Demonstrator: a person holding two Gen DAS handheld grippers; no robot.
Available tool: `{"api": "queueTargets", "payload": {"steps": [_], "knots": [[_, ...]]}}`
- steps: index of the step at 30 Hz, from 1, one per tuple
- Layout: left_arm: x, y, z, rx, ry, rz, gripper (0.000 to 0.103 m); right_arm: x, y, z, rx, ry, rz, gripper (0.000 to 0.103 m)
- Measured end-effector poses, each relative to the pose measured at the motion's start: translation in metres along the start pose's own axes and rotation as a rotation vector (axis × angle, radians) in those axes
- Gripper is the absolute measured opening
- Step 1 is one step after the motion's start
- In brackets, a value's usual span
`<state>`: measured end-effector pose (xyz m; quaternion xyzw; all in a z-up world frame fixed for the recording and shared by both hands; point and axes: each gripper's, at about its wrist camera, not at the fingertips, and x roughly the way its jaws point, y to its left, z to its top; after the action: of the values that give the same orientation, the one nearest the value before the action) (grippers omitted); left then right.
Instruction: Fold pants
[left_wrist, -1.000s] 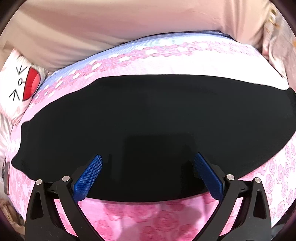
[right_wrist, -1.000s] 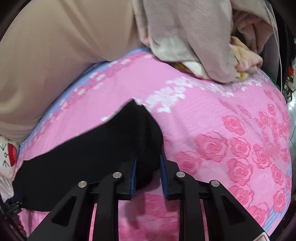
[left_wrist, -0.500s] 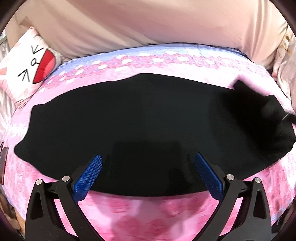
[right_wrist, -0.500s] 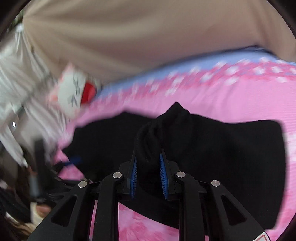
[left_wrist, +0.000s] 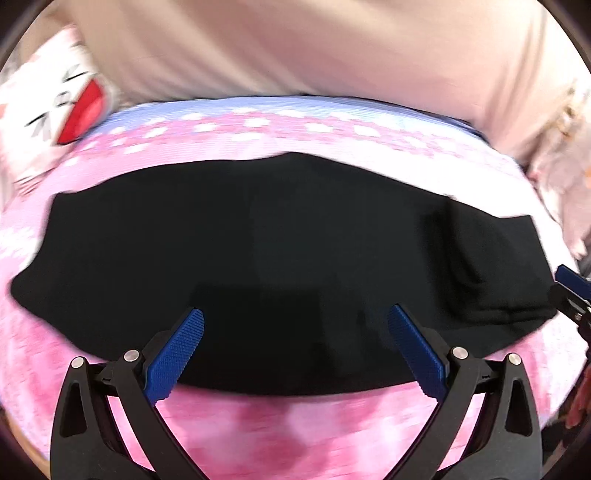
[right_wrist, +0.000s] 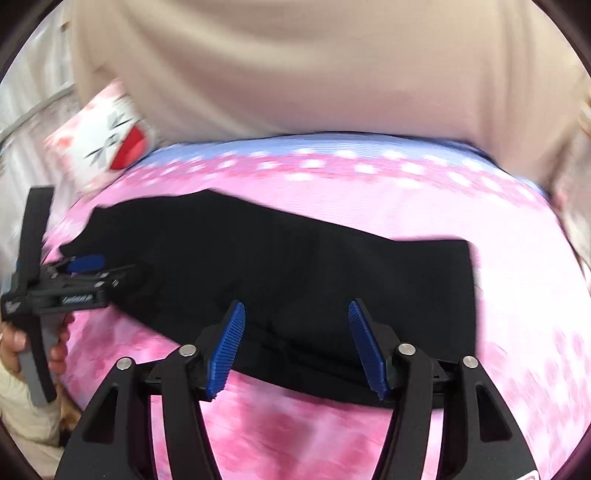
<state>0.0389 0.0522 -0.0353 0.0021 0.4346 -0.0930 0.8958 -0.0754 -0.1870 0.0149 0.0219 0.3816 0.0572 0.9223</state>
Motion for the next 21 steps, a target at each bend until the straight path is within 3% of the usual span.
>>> {"api": "queueTargets", "payload": {"steps": [5,7,10,11,13,14,15,18,21], "knots": [[0.029,-0.067,0.011,0.105,0.017,-0.048,0.098,-0.005,-0.062,-0.022,0.17,0.032,-0.134,0.062],[0.041,-0.08,0.016,0.094,0.025,-0.069,0.098,-0.009,-0.08,-0.03,0.214,0.04,-0.154,0.062],[0.057,-0.085,0.021,0.017,0.058,-0.162,0.098,-0.012,-0.097,-0.037,0.239,0.041,-0.172,0.066],[0.059,-0.086,0.021,0.011,0.048,-0.161,0.094,-0.014,-0.102,-0.04,0.243,0.039,-0.177,0.068],[0.057,-0.093,0.02,0.053,0.01,-0.131,0.054,-0.015,-0.109,-0.041,0.256,0.031,-0.181,0.068],[0.055,-0.094,0.02,0.064,0.005,-0.152,0.044,-0.015,-0.114,-0.042,0.266,0.028,-0.178,0.068],[0.051,-0.092,0.021,0.059,0.006,-0.196,0.017,-0.016,-0.116,-0.042,0.273,0.025,-0.176,0.068],[0.036,-0.084,0.028,0.06,-0.023,-0.217,0.008,-0.015,-0.124,-0.04,0.292,0.013,-0.163,0.068],[0.008,-0.058,0.027,0.064,-0.083,-0.159,0.008,-0.02,-0.128,-0.036,0.292,-0.014,-0.144,0.068]]}}
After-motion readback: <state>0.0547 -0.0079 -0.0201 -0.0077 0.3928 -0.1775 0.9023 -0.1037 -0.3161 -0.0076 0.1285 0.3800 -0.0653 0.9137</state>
